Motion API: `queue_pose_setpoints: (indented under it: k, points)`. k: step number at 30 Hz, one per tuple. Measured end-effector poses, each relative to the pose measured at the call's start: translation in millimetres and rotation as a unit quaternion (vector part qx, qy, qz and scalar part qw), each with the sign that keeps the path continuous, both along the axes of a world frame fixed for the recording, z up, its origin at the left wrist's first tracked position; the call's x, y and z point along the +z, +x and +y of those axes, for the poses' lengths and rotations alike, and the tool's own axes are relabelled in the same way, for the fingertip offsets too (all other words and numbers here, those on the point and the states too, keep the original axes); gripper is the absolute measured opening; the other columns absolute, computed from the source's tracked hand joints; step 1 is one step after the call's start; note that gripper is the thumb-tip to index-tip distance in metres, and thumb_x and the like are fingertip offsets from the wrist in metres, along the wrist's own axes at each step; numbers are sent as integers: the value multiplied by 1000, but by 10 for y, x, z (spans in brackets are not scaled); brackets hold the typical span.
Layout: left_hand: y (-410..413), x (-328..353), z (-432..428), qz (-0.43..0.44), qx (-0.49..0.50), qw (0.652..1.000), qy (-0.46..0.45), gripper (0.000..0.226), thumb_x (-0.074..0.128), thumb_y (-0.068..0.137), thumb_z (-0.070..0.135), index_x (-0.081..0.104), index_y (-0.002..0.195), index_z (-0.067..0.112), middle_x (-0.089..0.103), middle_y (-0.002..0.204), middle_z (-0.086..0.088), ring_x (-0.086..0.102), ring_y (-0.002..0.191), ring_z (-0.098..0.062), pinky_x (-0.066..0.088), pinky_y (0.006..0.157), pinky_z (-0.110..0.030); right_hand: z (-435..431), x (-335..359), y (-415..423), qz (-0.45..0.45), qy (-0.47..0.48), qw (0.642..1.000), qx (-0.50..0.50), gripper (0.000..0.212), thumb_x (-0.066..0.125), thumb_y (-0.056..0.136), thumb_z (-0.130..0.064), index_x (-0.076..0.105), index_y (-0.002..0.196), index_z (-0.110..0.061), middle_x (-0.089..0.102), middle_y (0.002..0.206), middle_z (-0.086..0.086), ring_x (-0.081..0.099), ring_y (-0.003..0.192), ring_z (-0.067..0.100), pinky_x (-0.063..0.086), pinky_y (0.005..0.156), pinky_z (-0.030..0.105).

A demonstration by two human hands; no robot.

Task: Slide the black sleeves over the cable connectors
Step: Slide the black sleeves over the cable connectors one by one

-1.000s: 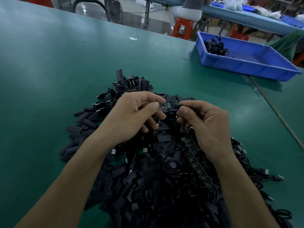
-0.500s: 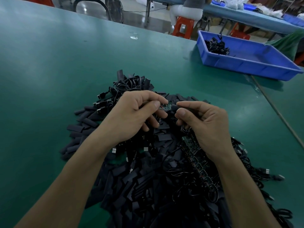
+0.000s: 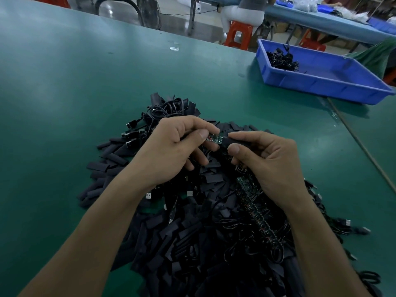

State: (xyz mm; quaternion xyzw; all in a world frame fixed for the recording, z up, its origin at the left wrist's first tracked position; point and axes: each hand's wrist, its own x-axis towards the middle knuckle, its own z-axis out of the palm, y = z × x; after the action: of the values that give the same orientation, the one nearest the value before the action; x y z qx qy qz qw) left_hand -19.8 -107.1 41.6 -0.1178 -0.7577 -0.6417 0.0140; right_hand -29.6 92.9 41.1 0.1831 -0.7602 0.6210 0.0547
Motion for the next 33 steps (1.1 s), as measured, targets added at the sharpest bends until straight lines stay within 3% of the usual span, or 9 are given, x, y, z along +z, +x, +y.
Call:
queue_pose_setpoints:
  k: [11,22,27,30,33]
  points:
    - [-9,-26,21,6,6,1000,5,27,52,104,11,71,99,30,77,85,6,70,58,-11,46,47,-16,3,3,-3,-3,-7,1000,-9,16,73,79,-30,75,93,-22,75,73,-2,69,59,10,50,55,17]
    - [1,-8,20,5,-14,1000,-11,25,51,105,12,70,101,28,76,83,6,70,60,-11,47,49,-16,-12,-6,-11,5,-6,1000,8,23,80,73,-28,75,95,-27,74,68,-5,67,56,6,50,57,14]
    - [3,-15,17,5,-15,1000,1,14,56,103,13,64,105,24,77,85,6,70,63,-11,49,51,-18,-38,-5,-7,19,-23,1000,10,18,78,78,-22,75,96,-25,76,77,-4,69,63,9,52,63,15]
    - [2,-26,33,9,3,1000,-23,2,64,98,20,62,100,21,77,82,6,71,64,-11,51,51,-18,-45,-8,0,31,-18,999,-2,16,77,81,-19,74,95,-26,76,78,-3,71,64,12,52,62,16]
    - [20,-36,62,24,53,997,-51,13,69,93,32,64,87,21,74,70,4,69,54,-11,49,48,-17,-42,-15,10,33,-28,999,-29,14,76,81,-21,73,94,-23,75,76,-3,71,62,13,52,59,17]
